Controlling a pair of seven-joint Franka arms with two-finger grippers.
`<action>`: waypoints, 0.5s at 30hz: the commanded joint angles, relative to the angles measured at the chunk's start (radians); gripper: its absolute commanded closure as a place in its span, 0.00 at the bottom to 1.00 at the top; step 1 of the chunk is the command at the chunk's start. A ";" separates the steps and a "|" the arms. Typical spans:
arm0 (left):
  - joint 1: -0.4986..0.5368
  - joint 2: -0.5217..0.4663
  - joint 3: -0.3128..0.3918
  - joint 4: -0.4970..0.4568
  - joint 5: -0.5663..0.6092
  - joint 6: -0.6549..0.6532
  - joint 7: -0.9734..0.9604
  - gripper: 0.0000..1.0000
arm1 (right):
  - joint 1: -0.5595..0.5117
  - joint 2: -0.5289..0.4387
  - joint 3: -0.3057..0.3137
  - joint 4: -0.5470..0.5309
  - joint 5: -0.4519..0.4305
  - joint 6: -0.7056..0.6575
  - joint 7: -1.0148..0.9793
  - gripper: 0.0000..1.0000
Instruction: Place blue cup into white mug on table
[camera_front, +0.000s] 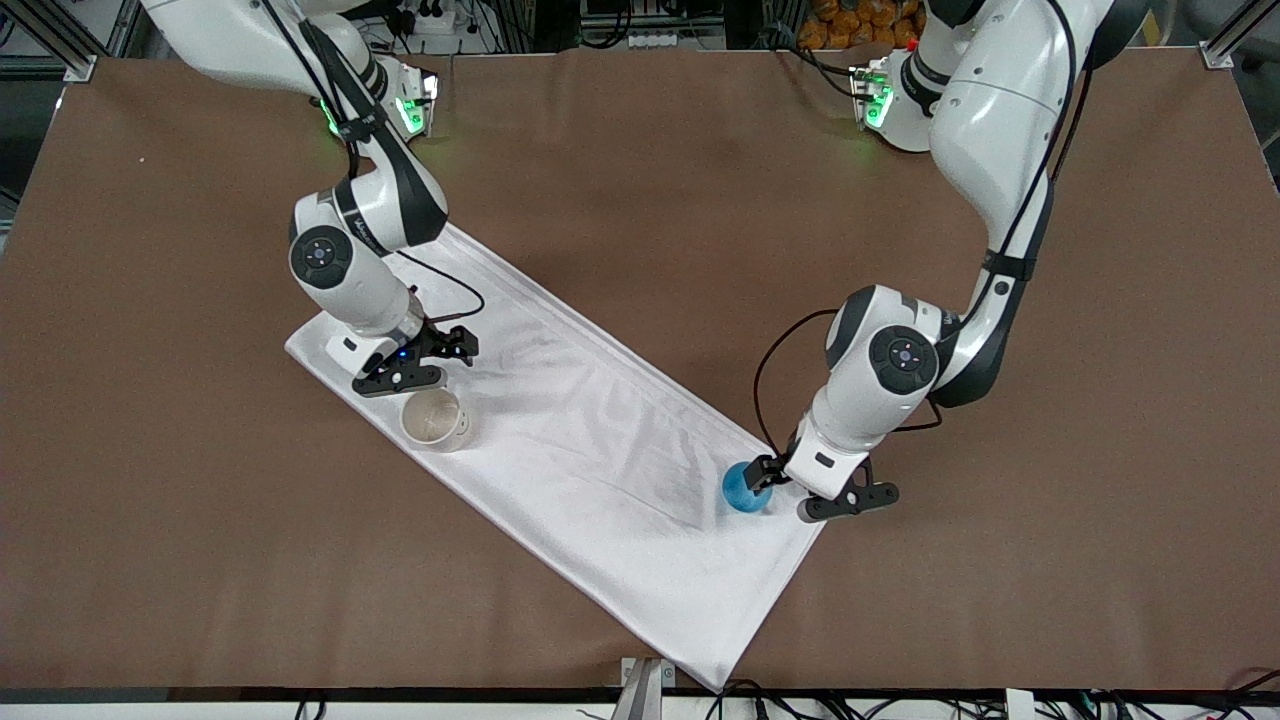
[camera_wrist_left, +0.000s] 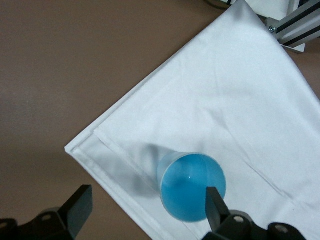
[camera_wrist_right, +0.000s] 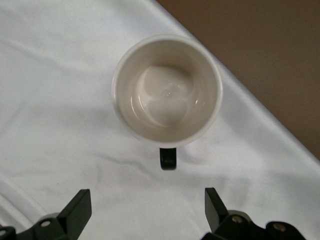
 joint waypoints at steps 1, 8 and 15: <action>-0.023 0.045 0.010 0.037 -0.013 0.022 -0.014 0.00 | -0.003 0.032 0.004 0.020 0.001 0.021 0.011 0.06; -0.030 0.067 0.010 0.037 -0.011 0.034 -0.012 0.00 | -0.006 0.063 0.002 0.055 -0.002 0.019 0.009 0.30; -0.030 0.073 0.010 0.036 -0.019 0.039 -0.023 0.68 | -0.006 0.072 -0.002 0.077 -0.005 0.018 0.000 0.58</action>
